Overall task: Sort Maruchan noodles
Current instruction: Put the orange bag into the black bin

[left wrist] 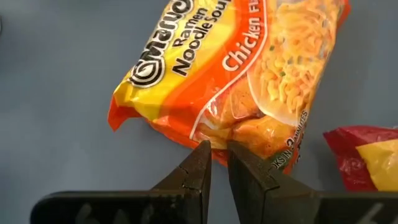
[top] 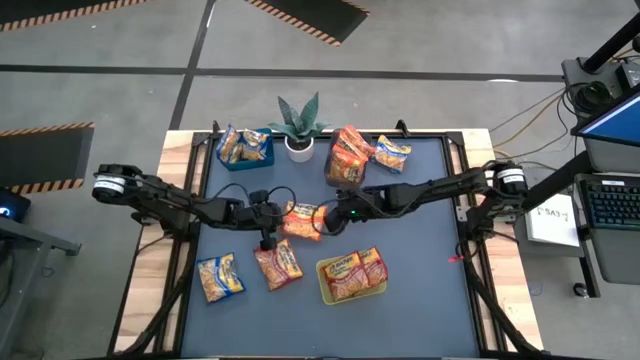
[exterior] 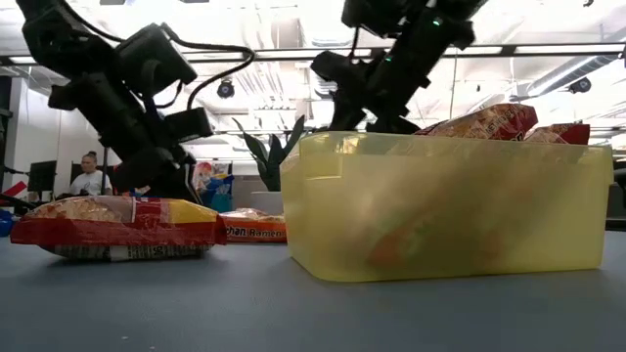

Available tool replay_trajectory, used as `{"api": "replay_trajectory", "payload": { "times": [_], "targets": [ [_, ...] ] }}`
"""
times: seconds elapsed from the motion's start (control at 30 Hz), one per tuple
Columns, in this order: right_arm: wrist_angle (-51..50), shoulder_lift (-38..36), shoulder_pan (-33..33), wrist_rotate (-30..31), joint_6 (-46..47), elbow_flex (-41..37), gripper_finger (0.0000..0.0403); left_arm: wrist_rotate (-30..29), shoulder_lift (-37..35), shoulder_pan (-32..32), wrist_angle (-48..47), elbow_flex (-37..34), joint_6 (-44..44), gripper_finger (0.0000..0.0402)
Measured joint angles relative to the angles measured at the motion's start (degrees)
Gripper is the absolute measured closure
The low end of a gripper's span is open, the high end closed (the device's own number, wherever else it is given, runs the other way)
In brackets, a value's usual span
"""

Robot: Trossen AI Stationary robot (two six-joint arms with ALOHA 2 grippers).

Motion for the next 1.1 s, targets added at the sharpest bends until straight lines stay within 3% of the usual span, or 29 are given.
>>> {"api": "replay_trajectory", "payload": {
  "times": [0.17,0.33,0.57,0.9,1.1],
  "targets": [
    [-1.20,3.78,-0.64,-4.44,0.01,4.44,0.0155,0.05,-0.31,0.00,1.22,-1.04,-0.82,0.0365],
    [-1.47,4.96,-0.75,-7.70,1.89,5.08,0.0128,1.60,-2.78,-0.07,0.89,0.41,2.03,0.0365],
    [-1.38,4.96,-0.75,-7.73,5.63,4.86,0.0127,1.76,-5.18,-0.07,4.31,1.70,11.37,0.0365],
    [-0.27,5.03,-0.75,-7.58,8.34,2.74,0.0127,3.68,0.31,-0.01,5.93,0.34,9.37,0.0365],
    [6.20,5.05,-0.75,-7.72,9.06,0.25,0.0124,2.84,2.87,0.13,6.82,0.30,7.70,0.0365]
  ]
}}
